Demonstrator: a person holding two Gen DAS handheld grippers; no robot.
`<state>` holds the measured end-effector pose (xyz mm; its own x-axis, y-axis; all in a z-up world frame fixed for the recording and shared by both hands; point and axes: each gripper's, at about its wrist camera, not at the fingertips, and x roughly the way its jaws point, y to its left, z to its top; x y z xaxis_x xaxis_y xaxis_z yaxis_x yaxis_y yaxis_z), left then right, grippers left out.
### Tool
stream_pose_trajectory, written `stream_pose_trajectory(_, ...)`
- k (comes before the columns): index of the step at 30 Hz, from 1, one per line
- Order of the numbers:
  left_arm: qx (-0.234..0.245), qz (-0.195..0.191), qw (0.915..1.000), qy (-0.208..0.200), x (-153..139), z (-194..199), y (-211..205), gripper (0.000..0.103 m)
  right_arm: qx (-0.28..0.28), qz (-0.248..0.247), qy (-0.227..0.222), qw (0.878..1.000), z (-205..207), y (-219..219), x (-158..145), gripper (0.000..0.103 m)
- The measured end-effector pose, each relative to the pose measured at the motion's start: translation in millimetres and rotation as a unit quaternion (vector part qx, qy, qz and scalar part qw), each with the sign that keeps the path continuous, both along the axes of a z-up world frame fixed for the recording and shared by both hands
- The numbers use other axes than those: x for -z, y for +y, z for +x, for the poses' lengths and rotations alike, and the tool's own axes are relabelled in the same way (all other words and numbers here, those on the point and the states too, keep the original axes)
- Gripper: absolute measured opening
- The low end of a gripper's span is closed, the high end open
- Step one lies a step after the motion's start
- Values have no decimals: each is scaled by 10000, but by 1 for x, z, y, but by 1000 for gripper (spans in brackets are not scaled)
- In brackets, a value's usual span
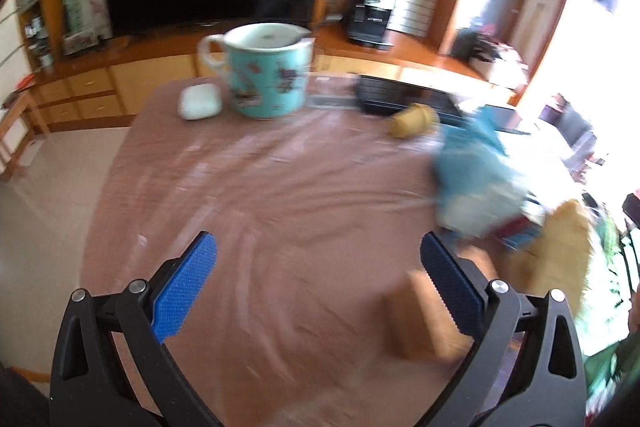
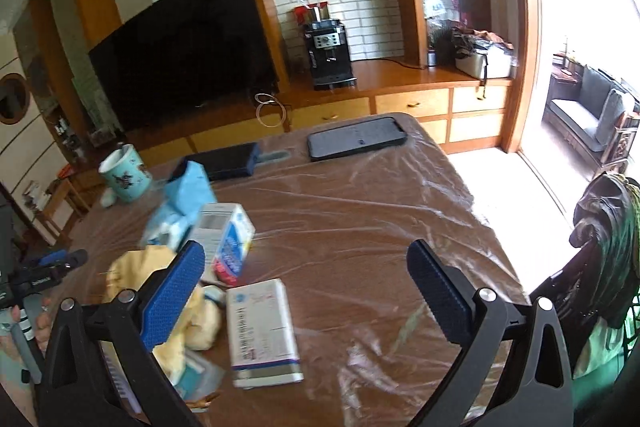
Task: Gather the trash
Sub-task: 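Grasp the tan printed cardboard card with the left gripper while the right grasps the yellow paper bag, then carry the card with the left gripper while the right carries the bag toward the black bin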
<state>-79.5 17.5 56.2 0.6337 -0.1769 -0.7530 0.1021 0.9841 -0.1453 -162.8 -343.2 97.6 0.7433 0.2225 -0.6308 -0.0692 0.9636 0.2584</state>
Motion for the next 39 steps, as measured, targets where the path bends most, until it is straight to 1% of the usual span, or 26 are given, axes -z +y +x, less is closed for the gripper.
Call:
stream_pose_trajectory(3,209,-139,9997,27,-4,-6,-22,101,-301,216,68,9993,-7,31,-1,99)
stream_pose_trajectory(5,245,-97,9996,-34,-6,-14,-29,102,-353,248,96,9990,-10,49,2,99)
stream_pose_trajectory(7,280,-18,9996,-80,-4,-18,-37,102,-403,353,231,9983,-8,60,9,99)
stream_pose_trajectory(9,347,-60,9994,43,2,-20,-44,102,-460,665,405,9959,-3,68,17,99)
stream_pose_trajectory(12,455,-69,9987,216,13,-18,-53,102,-323,851,621,9939,5,73,28,99)
stream_pose_trajectory(13,501,-34,9985,227,16,-19,-56,102,-309,999,723,9919,8,74,33,99)
stream_pose_trajectory(16,524,307,9980,170,24,-17,-65,102,-331,1515,1144,9813,19,75,51,99)
stream_pose_trajectory(18,516,351,9979,164,28,-12,-65,102,-323,1663,1313,9768,23,79,60,97)
stream_pose_trajectory(21,421,330,9982,262,32,-4,-60,102,-332,1872,1574,9691,30,83,74,95)
stream_pose_trajectory(23,340,386,9981,326,36,2,-55,102,-333,1864,1587,9690,34,86,77,92)
stream_pose_trajectory(24,359,299,9982,375,37,3,-52,101,-375,1820,1546,9703,35,88,77,90)
stream_pose_trajectory(25,339,261,9984,379,37,3,-49,101,-427,1764,1508,9718,36,90,76,85)
stream_pose_trajectory(28,282,308,9985,346,36,3,-39,101,-567,1640,1406,9748,36,92,71,78)
stream_pose_trajectory(31,305,301,9983,385,35,3,-35,96,-661,1556,1350,9763,37,92,66,74)
stream_pose_trajectory(33,353,365,9976,474,37,5,-35,95,-714,1484,1295,9778,37,94,64,71)
stream_pose_trajectory(35,457,440,9960,631,43,9,-36,95,-735,1374,1306,9791,37,96,64,71)
stream_pose_trajectory(37,433,517,9955,659,47,10,-37,95,-699,1357,1340,9792,38,96,67,73)
stream_pose_trajectory(38,422,550,9954,664,50,11,-37,94,-696,1352,1347,9792,39,96,68,74)
stream_pose_trajectory(39,428,556,9954,659,51,11,-37,88,-704,1315,1358,9794,38,97,69,74)
